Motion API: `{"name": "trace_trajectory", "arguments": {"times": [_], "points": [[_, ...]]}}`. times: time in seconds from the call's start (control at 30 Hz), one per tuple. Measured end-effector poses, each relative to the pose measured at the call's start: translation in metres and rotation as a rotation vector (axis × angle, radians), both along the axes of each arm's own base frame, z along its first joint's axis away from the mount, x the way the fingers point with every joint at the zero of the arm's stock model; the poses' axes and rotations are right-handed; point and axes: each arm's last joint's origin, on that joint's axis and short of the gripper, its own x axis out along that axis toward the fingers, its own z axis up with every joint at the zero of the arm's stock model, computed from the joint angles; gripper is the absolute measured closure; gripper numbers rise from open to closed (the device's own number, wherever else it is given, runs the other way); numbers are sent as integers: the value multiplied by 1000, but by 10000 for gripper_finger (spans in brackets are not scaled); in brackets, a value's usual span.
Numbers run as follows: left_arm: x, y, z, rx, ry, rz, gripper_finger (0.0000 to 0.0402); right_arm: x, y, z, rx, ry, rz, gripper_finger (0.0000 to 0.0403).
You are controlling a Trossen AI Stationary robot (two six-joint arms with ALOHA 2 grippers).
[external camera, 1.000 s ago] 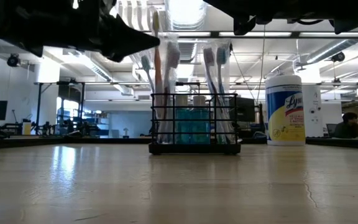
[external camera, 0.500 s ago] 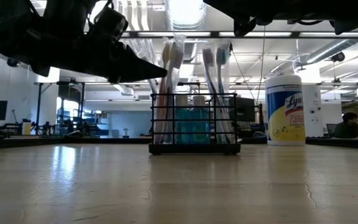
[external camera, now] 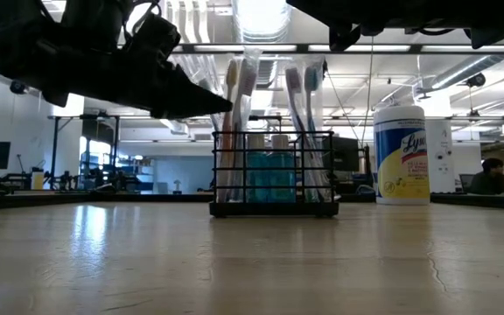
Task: Pick & Place toothbrushing station
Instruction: Put the orange toothbrush into the black organizer, then put the blue toothbrush into the black organizer
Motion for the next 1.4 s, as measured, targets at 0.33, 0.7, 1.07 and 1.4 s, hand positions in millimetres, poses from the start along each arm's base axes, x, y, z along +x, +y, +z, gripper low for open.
{"name": "trace_trajectory", "arguments": {"times": [0.33, 0.7, 1.07, 1.4], "points": [[-11, 0, 16, -9, 31, -57, 199, 0, 0, 0, 8, -2, -1, 394], [-46, 4, 74, -12, -133, -68, 110, 0, 0, 0, 1, -4, -1, 394], [-133, 16, 102, -44, -35, -55, 172, 0, 0, 0, 9, -2, 0, 394], [-159, 19, 72, -121, -14, -42, 389, 3, -5, 5, 37, -35, -21, 394]]}}
